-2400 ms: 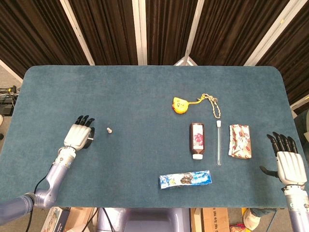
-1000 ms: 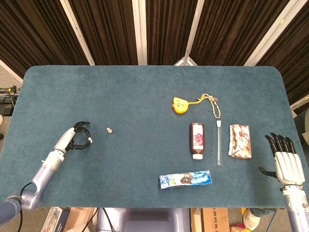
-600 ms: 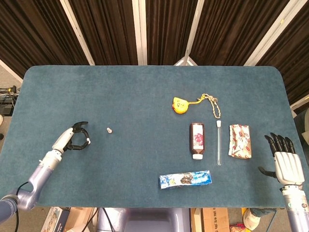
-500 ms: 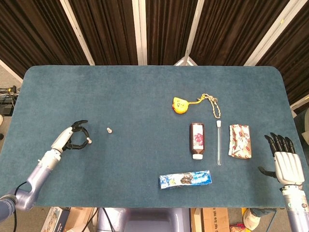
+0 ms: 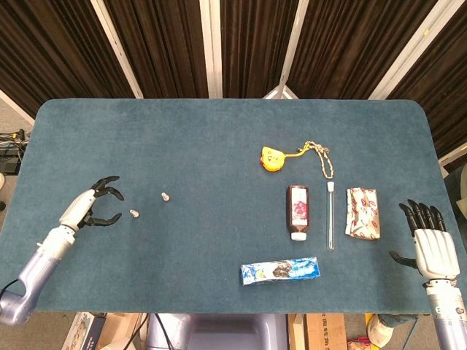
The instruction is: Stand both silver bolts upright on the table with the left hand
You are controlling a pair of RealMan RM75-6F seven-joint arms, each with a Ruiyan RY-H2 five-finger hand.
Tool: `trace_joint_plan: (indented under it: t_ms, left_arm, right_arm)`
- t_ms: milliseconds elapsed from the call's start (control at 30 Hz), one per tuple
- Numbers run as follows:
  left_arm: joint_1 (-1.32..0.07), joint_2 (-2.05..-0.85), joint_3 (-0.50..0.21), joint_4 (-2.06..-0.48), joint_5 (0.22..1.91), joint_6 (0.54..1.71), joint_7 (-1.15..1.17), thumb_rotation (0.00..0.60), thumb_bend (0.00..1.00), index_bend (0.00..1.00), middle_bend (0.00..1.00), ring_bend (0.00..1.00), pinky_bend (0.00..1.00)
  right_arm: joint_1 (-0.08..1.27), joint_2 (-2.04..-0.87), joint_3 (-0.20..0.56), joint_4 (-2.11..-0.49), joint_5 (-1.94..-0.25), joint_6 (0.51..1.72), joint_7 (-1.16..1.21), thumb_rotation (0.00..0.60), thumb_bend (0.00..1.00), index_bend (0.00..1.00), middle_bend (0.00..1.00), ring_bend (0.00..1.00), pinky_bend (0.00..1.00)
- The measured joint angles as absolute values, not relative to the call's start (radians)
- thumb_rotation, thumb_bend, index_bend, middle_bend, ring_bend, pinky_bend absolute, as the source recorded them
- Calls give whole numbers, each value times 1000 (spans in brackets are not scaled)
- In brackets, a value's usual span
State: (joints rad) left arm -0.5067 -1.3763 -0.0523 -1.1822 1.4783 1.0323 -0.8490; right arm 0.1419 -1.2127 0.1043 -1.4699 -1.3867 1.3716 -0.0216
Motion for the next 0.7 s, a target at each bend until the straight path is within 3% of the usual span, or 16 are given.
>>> trace_joint_plan:
  t_ms: [200, 367, 567, 700]
  left_arm:
    - [-440, -1312, -78, -1288, 1463, 1209, -705, 600, 428, 288, 60, 0, 0]
    - [-353, -1266, -73, -1437, 1441, 1349, -334, 600, 429, 221, 68, 0, 0]
    - [-212, -1210, -44, -1690, 1432, 1566, 111, 600, 429, 212, 68, 0, 0]
    - [-146, -1177, -23, -1783, 1440, 1655, 214, 600, 429, 211, 65, 0, 0]
  right_arm:
    - [146, -1218, 101, -1471, -1392, 1365, -27, 600, 114, 130, 91, 47, 0]
    - [150, -1215, 96, -1477, -1410, 1369, -28, 600, 114, 130, 91, 47, 0]
    - [143, -1191, 93, -1495, -1437, 1399, -11, 600, 114, 130, 91, 47, 0]
    - [139, -1178, 93, -1501, -1451, 1413, -1, 600, 113, 130, 91, 47, 0]
